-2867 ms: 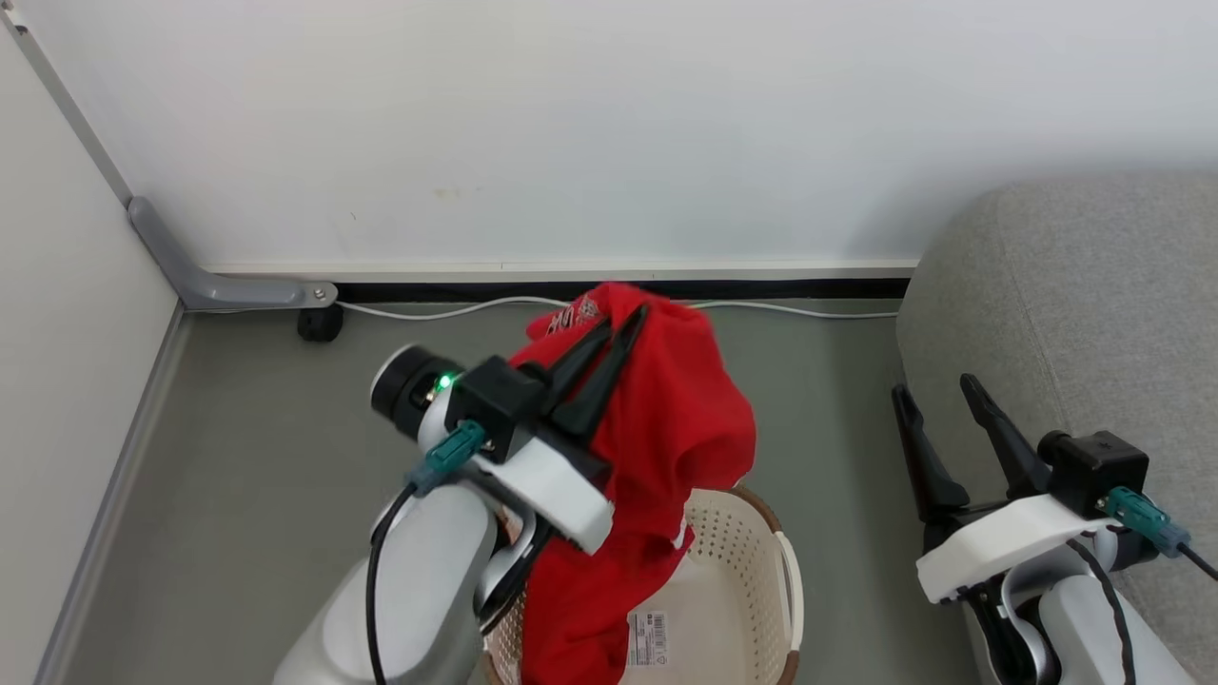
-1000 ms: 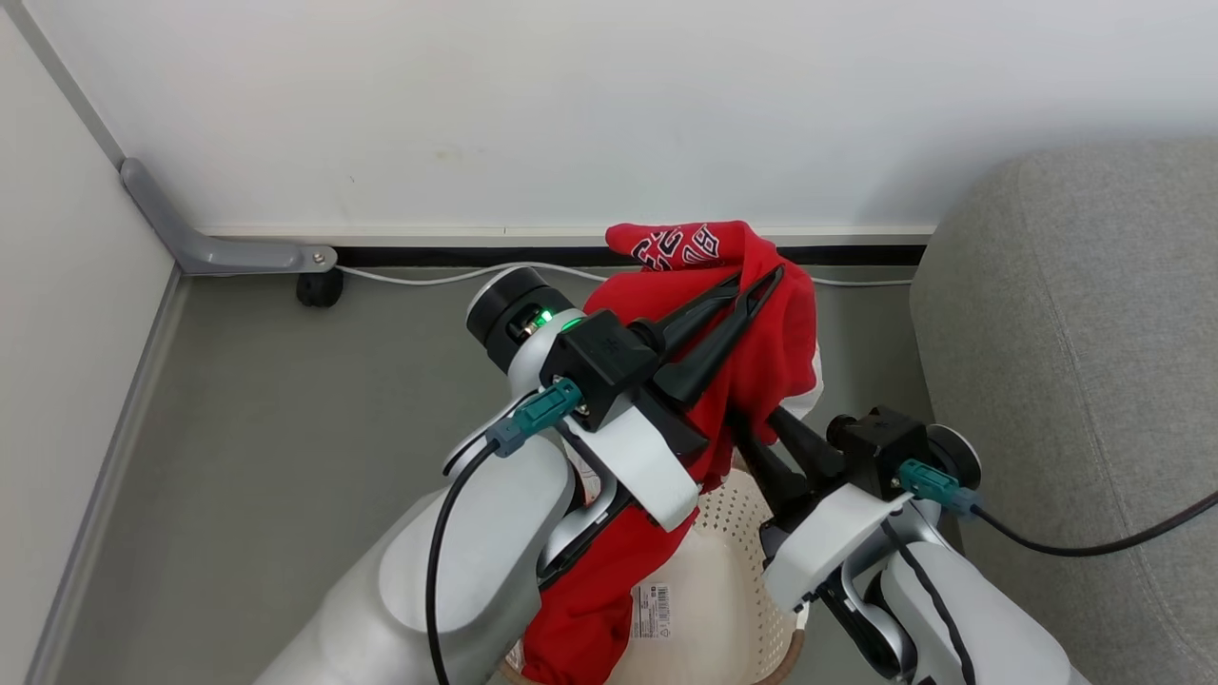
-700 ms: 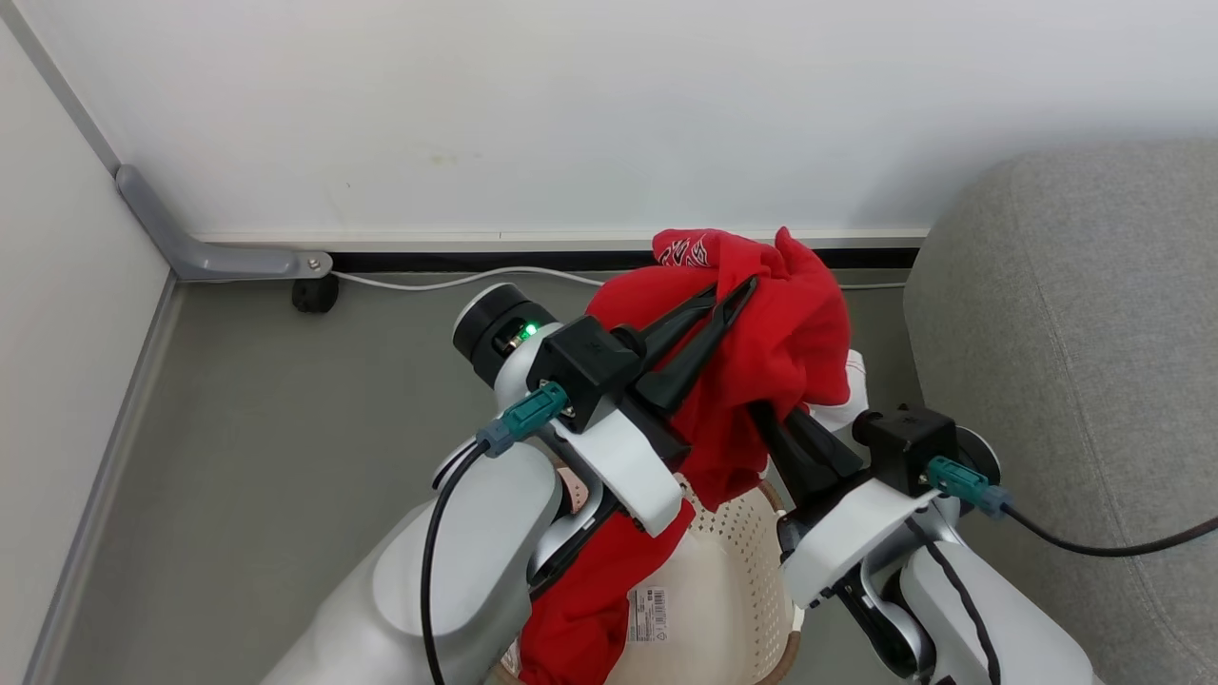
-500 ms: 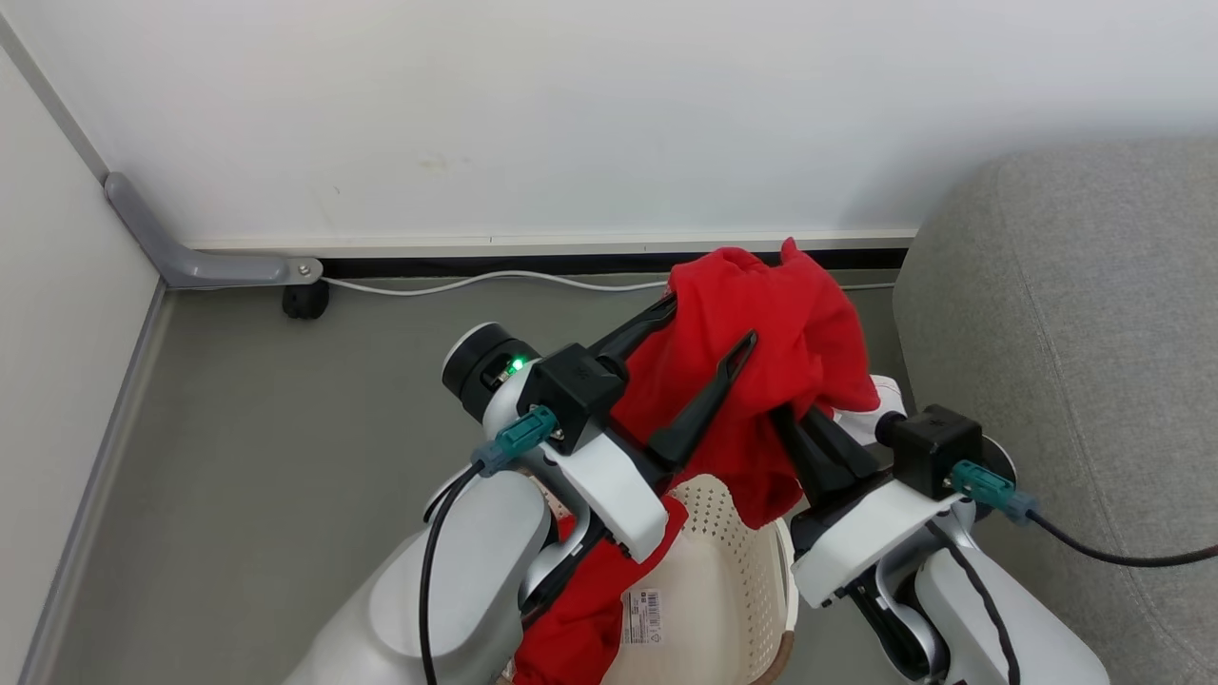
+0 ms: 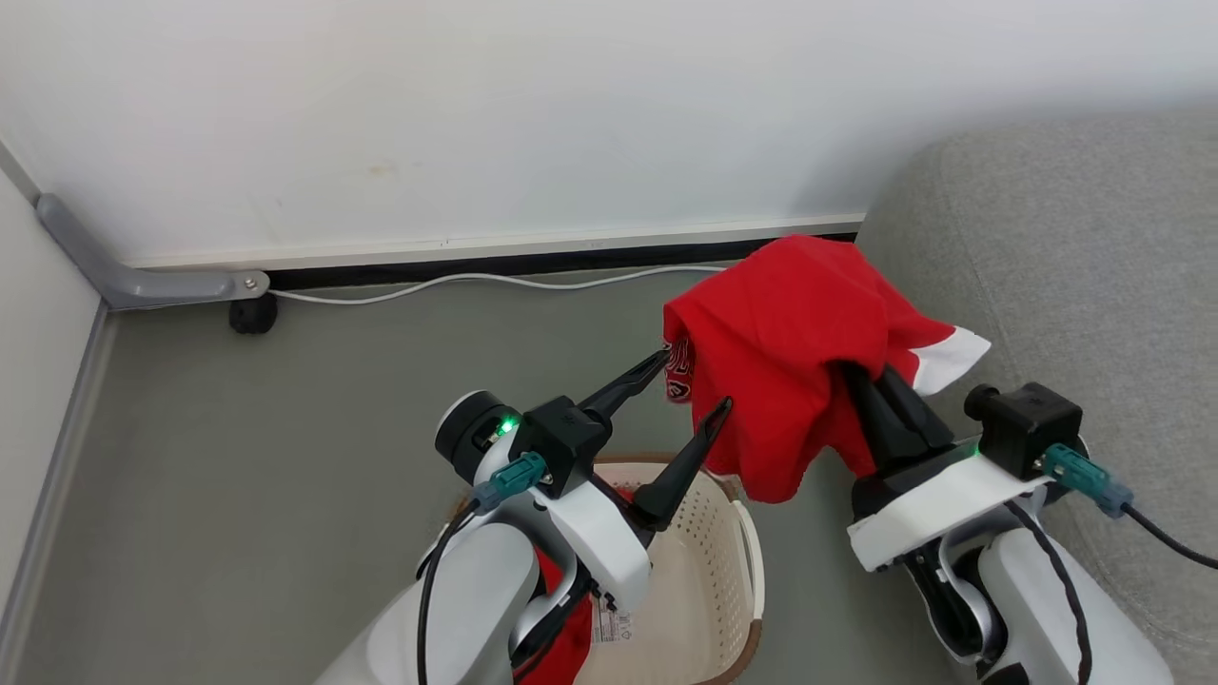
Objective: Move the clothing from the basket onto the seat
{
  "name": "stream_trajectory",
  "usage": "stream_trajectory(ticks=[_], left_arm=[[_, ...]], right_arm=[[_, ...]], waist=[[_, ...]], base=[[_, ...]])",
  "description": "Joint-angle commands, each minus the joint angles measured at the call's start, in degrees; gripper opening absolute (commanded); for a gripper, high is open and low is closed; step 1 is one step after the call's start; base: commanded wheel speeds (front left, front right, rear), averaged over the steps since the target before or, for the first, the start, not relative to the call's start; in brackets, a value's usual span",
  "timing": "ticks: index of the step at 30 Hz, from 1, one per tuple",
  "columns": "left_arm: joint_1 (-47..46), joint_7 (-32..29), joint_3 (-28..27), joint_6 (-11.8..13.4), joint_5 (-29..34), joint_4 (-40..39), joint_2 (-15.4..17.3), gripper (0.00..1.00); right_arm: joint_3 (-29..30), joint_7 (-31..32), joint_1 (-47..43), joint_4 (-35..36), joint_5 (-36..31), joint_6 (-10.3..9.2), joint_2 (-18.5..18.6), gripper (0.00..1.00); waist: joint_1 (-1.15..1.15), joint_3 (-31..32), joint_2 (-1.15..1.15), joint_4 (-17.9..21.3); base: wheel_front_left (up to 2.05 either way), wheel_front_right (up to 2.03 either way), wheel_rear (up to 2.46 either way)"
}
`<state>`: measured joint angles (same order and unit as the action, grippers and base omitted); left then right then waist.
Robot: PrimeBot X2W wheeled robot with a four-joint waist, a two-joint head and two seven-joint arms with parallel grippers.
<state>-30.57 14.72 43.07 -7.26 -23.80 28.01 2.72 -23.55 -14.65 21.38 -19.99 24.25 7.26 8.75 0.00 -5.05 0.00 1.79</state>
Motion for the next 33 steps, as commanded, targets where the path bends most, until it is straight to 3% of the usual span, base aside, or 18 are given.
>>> stream_trajectory(ticks=[1,12,25,33], left_arm=[[-0.34,0.28,-1.59,-0.22,-0.50,-1.18,0.64,1.00],[2.35,0.28,-1.51,-0.22,-0.84,-3.00,0.62,1.00],[3.17,0.28,-3.18,-0.23,-0.29,-4.24,0.73,1.00],[3.36,0.28,-4.21,-0.23,0.43,-4.34,1.01,1.00]], right_arm=[[0.17,-0.35,0.09,2.04,-0.24,0.23,-0.18,0.00],[4.42,-0.35,-0.31,3.70,-0.90,0.23,-0.09,0.00],[8.05,-0.35,-1.40,5.25,-1.05,0.23,-0.07,0.00],[11.91,-0.35,-3.03,7.06,-1.14,0.23,0.30,0.00]], waist=[[0.00,-0.09,0.00,1.22],[0.00,0.25,0.00,9.87],[0.00,-0.51,0.00,22.68],[0.00,-1.16,0.00,26.49]], base=[[0.00,0.00,0.00],[0.00,0.00,0.00],[0.00,0.00,0.00],[0.00,0.00,0.00]])
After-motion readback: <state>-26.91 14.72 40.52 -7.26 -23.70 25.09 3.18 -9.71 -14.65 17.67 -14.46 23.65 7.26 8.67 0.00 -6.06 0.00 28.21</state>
